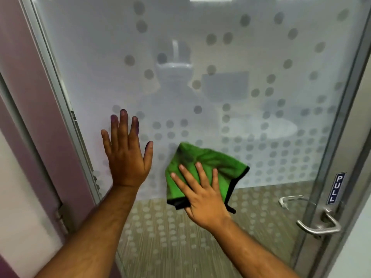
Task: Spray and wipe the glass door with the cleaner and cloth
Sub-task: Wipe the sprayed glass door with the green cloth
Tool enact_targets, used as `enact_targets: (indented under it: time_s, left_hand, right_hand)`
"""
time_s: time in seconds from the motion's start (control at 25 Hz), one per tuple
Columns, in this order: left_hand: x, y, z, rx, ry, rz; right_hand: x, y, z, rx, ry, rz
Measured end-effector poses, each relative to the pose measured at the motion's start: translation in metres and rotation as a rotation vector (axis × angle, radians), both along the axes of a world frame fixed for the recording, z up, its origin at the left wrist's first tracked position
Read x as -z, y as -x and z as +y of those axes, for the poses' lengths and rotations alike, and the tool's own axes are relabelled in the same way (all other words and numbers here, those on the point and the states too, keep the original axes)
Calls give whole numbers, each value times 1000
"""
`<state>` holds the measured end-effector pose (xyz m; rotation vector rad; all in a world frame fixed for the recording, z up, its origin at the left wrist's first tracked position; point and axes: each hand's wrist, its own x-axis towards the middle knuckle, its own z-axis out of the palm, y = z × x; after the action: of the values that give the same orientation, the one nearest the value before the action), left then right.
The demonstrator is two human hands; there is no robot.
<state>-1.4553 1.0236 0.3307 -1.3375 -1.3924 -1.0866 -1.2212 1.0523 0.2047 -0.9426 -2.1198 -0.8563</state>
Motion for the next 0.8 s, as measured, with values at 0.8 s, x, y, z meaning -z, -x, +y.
enact_targets:
  time_s: [0.8]
  left_hand:
    - [9,7,2,-44,27,70]
  right_hand:
    - [-286,-57,52,97,-76,911]
